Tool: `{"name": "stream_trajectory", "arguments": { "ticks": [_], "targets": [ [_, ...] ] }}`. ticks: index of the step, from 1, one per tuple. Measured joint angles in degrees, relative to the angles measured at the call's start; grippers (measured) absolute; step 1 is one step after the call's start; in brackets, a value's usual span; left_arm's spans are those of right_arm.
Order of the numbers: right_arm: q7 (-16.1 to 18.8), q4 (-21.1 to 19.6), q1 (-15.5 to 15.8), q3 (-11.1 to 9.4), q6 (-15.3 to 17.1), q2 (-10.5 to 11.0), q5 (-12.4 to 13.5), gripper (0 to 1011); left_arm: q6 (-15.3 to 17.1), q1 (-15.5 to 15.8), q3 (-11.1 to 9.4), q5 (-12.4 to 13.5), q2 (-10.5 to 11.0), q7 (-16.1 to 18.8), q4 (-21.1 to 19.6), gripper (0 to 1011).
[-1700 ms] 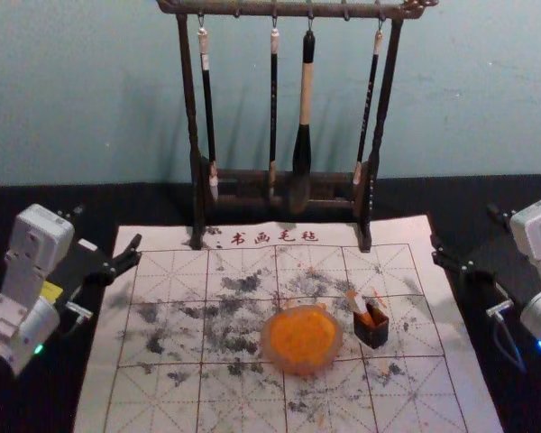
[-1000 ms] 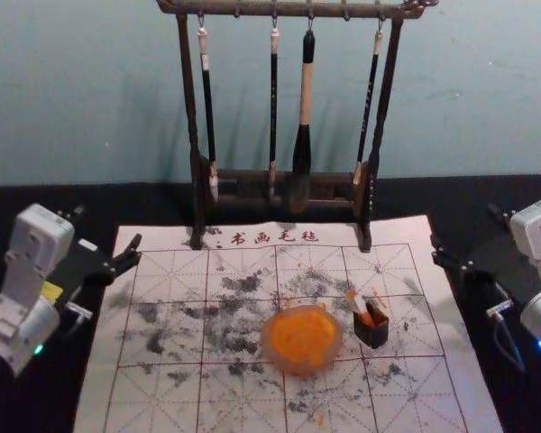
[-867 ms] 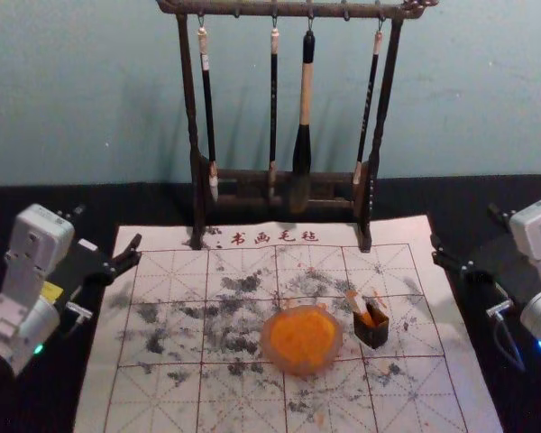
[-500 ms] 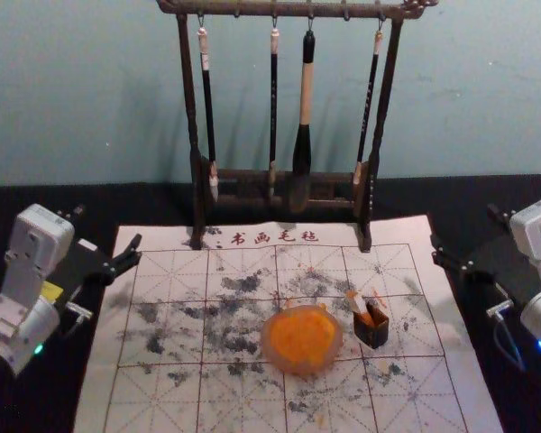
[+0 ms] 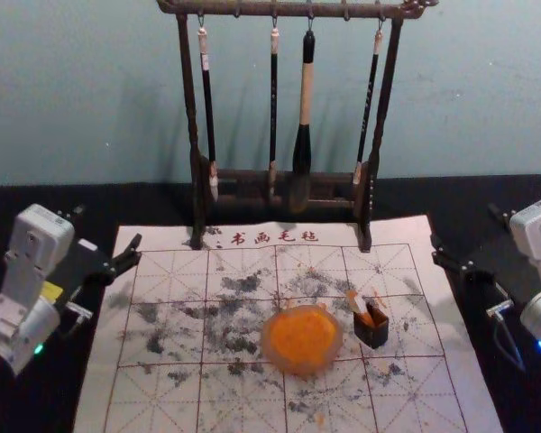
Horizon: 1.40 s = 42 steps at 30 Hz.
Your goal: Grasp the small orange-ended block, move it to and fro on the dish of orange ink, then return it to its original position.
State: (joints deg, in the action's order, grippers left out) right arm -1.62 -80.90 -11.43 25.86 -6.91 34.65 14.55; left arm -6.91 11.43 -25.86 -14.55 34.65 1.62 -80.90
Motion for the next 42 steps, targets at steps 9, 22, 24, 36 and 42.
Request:
{"name": "stream_trajectory", "arguments": {
  "ticks": [9, 22, 24, 36, 42],
  "targets": [
    [0.9, -0.4, 0.2, -0.3, 0.0, 0.0, 0.2, 1002, 0.0, 0.0, 0.0, 0.0, 0.0, 0.0, 0.0, 1001],
    [10.1, -6.7, 3.1, -2.5, -1.7, 1.7, 5.2, 1002, 0.0, 0.0, 0.0, 0.0, 0.0, 0.0, 0.0, 1001],
    [12.3, -7.9, 3.8, -2.7, -1.6, 2.0, 6.6, 1002, 0.0, 0.0, 0.0, 0.0, 0.0, 0.0, 0.0, 1001],
    [21.8, -10.2, 4.9, -1.5, 0.4, 2.5, 10.0, 1002, 0.0, 0.0, 0.0, 0.0, 0.0, 0.0, 0.0, 1001],
    [25.2, -9.8, 4.5, -0.7, 2.8, 1.9, 10.7, 1002, 0.0, 0.0, 0.0, 0.0, 0.0, 0.0, 0.0, 1001]
  ]
}}
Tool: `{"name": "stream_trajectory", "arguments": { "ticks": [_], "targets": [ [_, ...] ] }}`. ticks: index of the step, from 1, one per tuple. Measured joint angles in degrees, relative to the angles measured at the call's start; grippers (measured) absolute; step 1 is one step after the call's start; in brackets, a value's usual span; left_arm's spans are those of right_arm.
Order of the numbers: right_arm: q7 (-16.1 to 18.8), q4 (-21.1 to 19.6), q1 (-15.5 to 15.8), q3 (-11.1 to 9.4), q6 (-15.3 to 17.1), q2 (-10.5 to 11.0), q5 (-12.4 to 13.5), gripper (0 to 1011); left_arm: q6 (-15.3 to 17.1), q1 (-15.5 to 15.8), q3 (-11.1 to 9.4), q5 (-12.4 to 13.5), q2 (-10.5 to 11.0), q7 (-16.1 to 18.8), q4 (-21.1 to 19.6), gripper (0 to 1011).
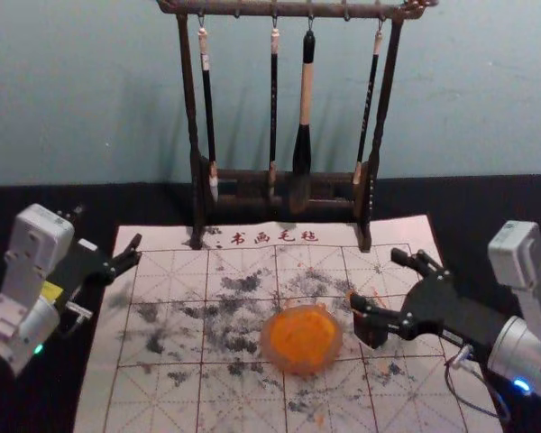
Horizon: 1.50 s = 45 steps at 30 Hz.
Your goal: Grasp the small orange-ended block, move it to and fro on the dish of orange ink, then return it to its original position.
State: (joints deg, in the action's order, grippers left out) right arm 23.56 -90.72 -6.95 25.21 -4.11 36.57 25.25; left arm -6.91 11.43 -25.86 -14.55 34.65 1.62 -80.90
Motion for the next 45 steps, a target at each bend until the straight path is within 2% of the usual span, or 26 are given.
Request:
{"name": "stream_trajectory", "arguments": {
  "ticks": [10, 23, 34, 45],
  "targets": [
    [1.9, 1.6, -1.6, 0.7, 5.5, -1.7, -0.2, 1002, 0.0, 0.0, 0.0, 0.0, 0.0, 0.0, 0.0, 1001],
    [2.8, 2.4, -4.2, 0.9, 13.3, -3.5, -2.1, 1002, 0.0, 0.0, 0.0, 0.0, 0.0, 0.0, 0.0, 1001],
    [3.4, 3.6, -5.9, 1.2, 17.1, -4.7, -3.2, 1002, 0.0, 0.0, 0.0, 0.0, 0.0, 0.0, 0.0, 1001],
    [4.4, 4.5, -7.5, 1.6, 19.6, -5.3, -3.5, 1002, 0.0, 0.0, 0.0, 0.0, 0.0, 0.0, 0.0, 1001]
  ]
}}
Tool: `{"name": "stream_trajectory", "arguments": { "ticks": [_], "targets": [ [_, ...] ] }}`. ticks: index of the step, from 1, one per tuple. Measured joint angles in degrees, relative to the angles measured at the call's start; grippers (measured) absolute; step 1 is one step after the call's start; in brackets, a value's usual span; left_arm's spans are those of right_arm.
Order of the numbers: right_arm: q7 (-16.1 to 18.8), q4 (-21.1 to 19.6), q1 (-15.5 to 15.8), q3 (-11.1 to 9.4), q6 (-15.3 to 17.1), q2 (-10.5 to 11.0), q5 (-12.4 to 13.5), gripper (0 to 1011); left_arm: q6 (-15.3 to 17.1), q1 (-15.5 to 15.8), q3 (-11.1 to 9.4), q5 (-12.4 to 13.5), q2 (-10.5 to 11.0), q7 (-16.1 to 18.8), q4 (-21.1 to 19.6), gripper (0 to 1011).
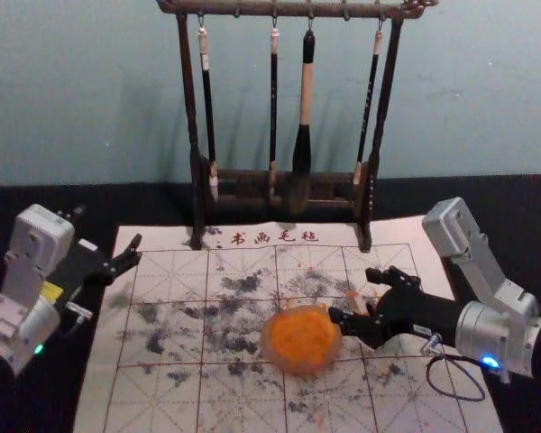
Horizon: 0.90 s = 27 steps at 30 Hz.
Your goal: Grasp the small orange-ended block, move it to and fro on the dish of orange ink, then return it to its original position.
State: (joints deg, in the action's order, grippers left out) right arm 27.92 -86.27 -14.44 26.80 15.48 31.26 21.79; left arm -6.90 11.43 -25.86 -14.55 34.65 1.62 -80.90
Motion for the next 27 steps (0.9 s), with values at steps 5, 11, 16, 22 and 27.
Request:
{"name": "stream_trajectory", "arguments": {
  "ticks": [5, 11, 16, 22, 27],
  "targets": [
    [0.4, 0.2, -0.9, 0.6, 0.9, 0.0, -0.2, 1002, 0.0, 0.0, 0.0, 0.0, 0.0, 0.0, 0.0, 1001],
    [0.5, 0.7, -1.4, 1.1, 1.4, -0.2, -0.7, 1002, 0.0, 0.0, 0.0, 0.0, 0.0, 0.0, 0.0, 1001],
    [0.3, 1.0, -1.6, 1.2, 1.5, -0.4, -1.0, 1002, 0.0, 0.0, 0.0, 0.0, 0.0, 0.0, 0.0, 1001],
    [0.2, 1.5, -1.8, 1.3, 1.6, -0.8, -1.2, 1002, 0.0, 0.0, 0.0, 0.0, 0.0, 0.0, 0.0, 1001],
    [0.1, 1.6, -1.8, 1.3, 1.5, -1.0, -1.3, 1002, 0.0, 0.0, 0.0, 0.0, 0.0, 0.0, 0.0, 1001]
  ]
}}
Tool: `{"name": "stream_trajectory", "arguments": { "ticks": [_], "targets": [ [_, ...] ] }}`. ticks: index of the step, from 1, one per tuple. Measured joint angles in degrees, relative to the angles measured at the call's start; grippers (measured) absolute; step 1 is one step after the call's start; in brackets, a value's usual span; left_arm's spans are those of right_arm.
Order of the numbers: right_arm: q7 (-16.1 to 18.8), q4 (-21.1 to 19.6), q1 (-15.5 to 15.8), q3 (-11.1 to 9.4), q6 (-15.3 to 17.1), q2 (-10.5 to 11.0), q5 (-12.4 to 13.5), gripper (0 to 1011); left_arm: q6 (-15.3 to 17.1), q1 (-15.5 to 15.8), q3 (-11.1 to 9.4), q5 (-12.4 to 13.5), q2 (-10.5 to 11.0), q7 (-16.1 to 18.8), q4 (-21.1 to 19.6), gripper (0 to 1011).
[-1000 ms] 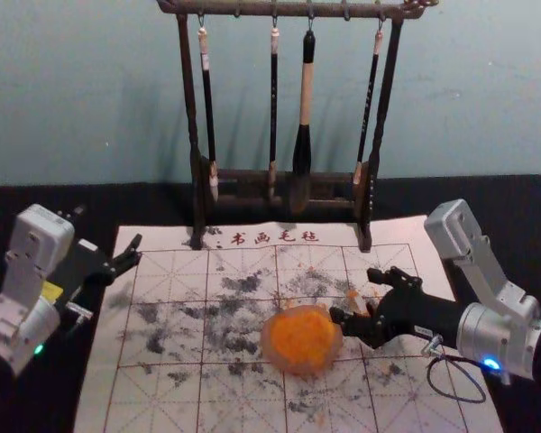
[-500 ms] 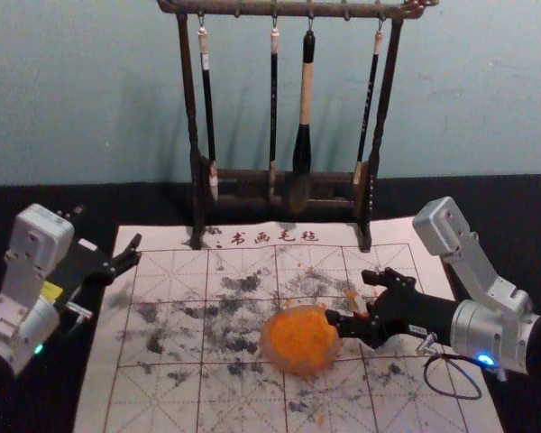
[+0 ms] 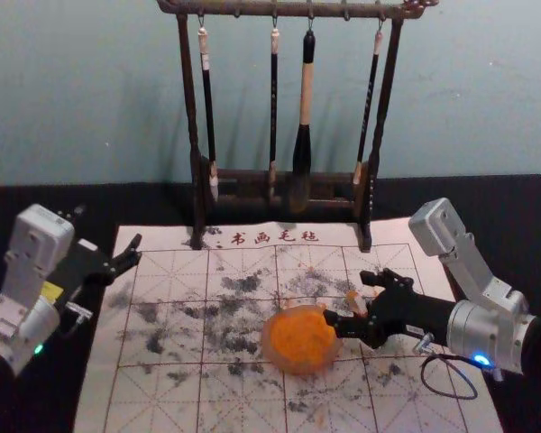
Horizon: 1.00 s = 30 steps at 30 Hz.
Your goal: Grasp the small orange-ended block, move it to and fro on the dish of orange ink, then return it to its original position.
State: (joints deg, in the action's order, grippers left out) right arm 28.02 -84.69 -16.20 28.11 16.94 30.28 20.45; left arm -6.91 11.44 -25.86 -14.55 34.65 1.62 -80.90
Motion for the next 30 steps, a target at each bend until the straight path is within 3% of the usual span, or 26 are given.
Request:
{"name": "stream_trajectory", "arguments": {
  "ticks": [14, 30],
  "targets": [
    [-0.1, -0.1, 0.0, 0.0, -0.1, 0.1, 0.0, 964, 0.0, 0.0, 0.0, 0.0, 0.0, 0.0, 0.0, 1001],
    [-0.1, -0.1, 0.0, 0.0, -0.1, 0.1, 0.1, 503, 0.0, 0.0, 0.0, 0.0, 0.0, 0.0, 0.0, 1001]
  ]
}}
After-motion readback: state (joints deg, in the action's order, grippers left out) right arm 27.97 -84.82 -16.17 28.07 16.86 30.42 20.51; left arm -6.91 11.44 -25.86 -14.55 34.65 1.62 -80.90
